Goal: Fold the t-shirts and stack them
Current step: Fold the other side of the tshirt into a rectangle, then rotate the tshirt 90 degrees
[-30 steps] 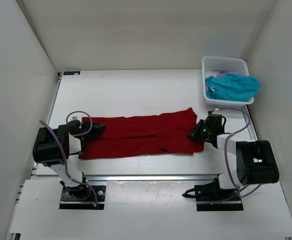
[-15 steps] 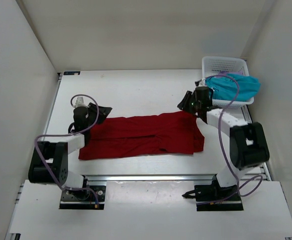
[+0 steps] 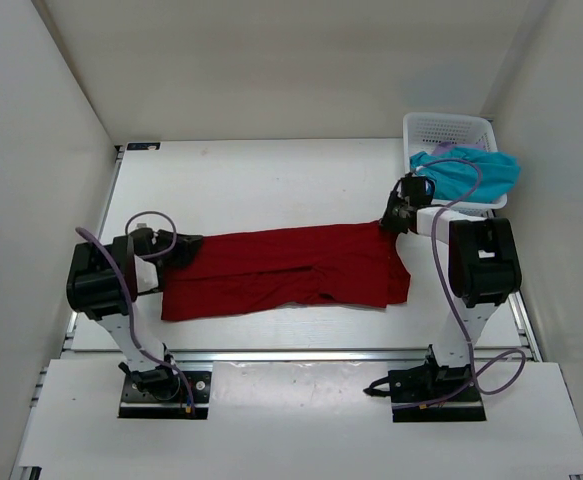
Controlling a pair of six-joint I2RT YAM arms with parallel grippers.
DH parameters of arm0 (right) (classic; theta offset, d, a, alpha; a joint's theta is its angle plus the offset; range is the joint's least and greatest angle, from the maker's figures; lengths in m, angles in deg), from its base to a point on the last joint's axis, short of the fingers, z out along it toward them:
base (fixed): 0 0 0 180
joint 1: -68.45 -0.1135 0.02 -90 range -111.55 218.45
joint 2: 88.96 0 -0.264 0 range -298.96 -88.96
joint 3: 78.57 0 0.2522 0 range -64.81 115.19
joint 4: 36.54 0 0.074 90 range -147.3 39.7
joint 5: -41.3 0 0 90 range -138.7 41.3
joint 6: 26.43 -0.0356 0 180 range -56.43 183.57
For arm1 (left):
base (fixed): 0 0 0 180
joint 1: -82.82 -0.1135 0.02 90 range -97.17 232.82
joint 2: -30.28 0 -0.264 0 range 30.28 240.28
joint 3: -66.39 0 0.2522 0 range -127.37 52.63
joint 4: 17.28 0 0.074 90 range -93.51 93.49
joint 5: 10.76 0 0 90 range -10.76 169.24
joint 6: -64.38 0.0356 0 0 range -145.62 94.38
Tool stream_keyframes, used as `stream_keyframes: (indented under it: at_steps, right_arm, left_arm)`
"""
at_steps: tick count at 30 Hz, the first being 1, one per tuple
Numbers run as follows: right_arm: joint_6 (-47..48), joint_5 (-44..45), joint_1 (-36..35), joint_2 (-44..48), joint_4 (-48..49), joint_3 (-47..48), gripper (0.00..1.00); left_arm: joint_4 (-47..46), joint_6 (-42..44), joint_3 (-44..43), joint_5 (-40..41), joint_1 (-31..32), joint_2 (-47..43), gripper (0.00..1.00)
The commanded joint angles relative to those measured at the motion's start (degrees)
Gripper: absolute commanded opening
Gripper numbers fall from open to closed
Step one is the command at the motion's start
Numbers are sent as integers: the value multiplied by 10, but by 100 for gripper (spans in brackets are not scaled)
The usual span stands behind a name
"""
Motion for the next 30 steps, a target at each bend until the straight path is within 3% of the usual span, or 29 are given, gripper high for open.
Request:
stream_keyframes:
  at_steps: [1,4,10,13,15,17,19,23,26,30]
  right_arm:
    - [9,33,14,5,-19,-8,2]
    - [12,-6,3,14,4,1,4]
    - [39,-7,-70,49,-52,79,30]
    - [24,-2,-86,95,-44,36,32]
    - [12,-14,-87,126,-32,-10,25]
    - [-1,-27,-93,156,-23,-53,5]
    - [-3,-28,-106,181,-25,-109,0]
    - [-8,-35,-127,190,-30,-161,0]
    - [-15,-64,-121,141,-25,-158,0]
    - [-19,-108,-101,1,-31,-34,0]
  left_arm:
    - [-9,-14,13,2,-26,-2,34]
    - [-5,-17,1,9,-35,-21,35]
    - [32,1,-63,7,14,-105,35]
    - [79,47,-94,24,56,-157,38]
    - [109,91,-103,45,93,-187,40]
    - [145,125,-102,60,163,-215,40]
    - [145,147,-86,62,207,-230,41]
    - [140,158,-43,54,282,-241,40]
    - [140,163,-14,40,294,-253,40]
    - [167,179,20,25,296,-300,40]
